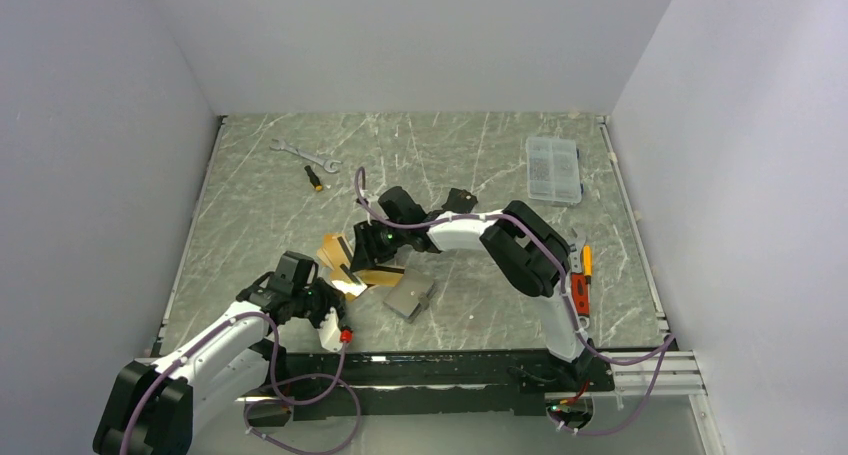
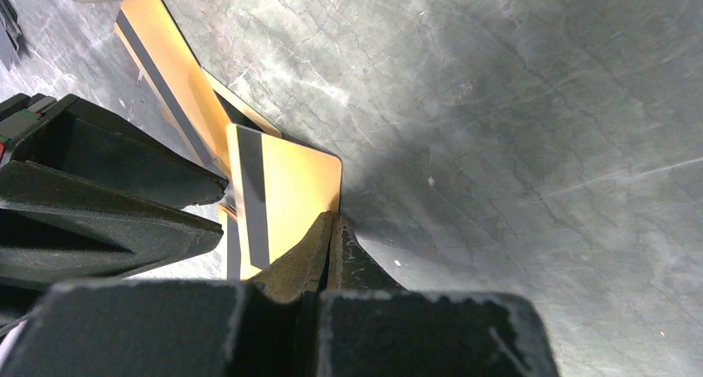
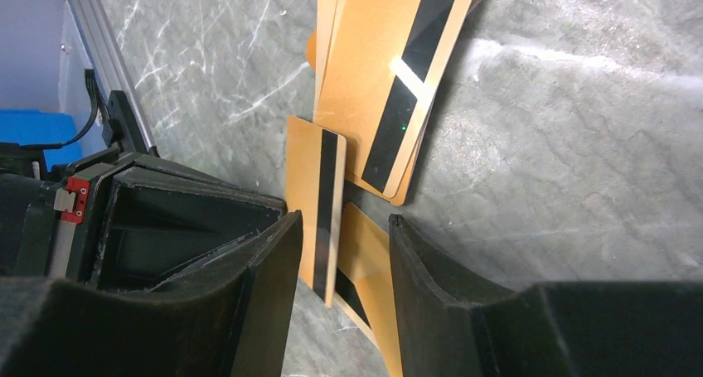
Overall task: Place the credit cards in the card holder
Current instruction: Pick up the credit card from the center of the board.
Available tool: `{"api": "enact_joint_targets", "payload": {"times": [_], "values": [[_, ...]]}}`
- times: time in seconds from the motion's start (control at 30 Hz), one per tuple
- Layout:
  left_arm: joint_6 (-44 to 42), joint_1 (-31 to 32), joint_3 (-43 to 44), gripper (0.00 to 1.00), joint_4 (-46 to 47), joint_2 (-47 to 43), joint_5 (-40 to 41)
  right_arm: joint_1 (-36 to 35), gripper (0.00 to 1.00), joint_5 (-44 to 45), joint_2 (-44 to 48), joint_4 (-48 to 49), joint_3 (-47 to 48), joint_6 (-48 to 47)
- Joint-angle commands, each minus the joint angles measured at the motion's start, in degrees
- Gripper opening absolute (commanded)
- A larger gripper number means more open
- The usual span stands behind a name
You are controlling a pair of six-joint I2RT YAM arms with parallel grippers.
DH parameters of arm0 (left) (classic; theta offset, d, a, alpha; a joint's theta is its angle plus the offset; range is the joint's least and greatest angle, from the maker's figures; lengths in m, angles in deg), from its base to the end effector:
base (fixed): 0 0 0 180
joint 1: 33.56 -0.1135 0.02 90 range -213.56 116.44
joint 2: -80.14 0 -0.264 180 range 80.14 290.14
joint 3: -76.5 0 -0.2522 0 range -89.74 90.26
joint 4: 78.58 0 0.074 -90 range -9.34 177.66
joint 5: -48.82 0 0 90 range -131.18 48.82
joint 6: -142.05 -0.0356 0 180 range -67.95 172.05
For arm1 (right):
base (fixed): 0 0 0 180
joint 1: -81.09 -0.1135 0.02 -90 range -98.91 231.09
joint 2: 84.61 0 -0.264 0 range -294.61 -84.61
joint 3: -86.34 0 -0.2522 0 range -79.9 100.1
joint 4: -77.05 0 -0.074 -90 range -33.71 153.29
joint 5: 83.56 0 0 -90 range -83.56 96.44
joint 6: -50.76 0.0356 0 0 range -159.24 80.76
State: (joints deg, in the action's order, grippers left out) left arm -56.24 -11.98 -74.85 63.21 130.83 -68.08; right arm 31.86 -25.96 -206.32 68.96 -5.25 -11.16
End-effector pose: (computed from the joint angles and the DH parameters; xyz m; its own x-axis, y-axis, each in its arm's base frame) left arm 0.1233 -0.0661 0.1313 0.7630 0.6088 -0.2172 0.5981 -0.5375 0.5944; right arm 0.2779 0.3515 0.1308 -0.8055 -0.3256 -0.4952 -0.5925 0.4536 0.6657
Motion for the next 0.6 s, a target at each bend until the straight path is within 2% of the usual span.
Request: {"api": "enact_joint_targets", "payload": {"times": [0.0, 0.27, 0.57], "values": [[-0.5, 0.2, -1.1, 0.0, -3.1, -0.2, 0.4, -0.1, 0.46, 0.7, 0.5, 0.8, -0.6, 0.0], [-0.6, 0.3, -1.2, 0.0, -3.1, -0.4, 0.4, -0.7, 0.4, -6.4, 0.2, 4.2, -2.3, 2.4], [-0.4, 0.3, -1.4, 0.0, -2.9, -0.6, 0.4, -0.9, 0.39, -11.6, -2.4, 8.7, -1.4, 6.5]]}}
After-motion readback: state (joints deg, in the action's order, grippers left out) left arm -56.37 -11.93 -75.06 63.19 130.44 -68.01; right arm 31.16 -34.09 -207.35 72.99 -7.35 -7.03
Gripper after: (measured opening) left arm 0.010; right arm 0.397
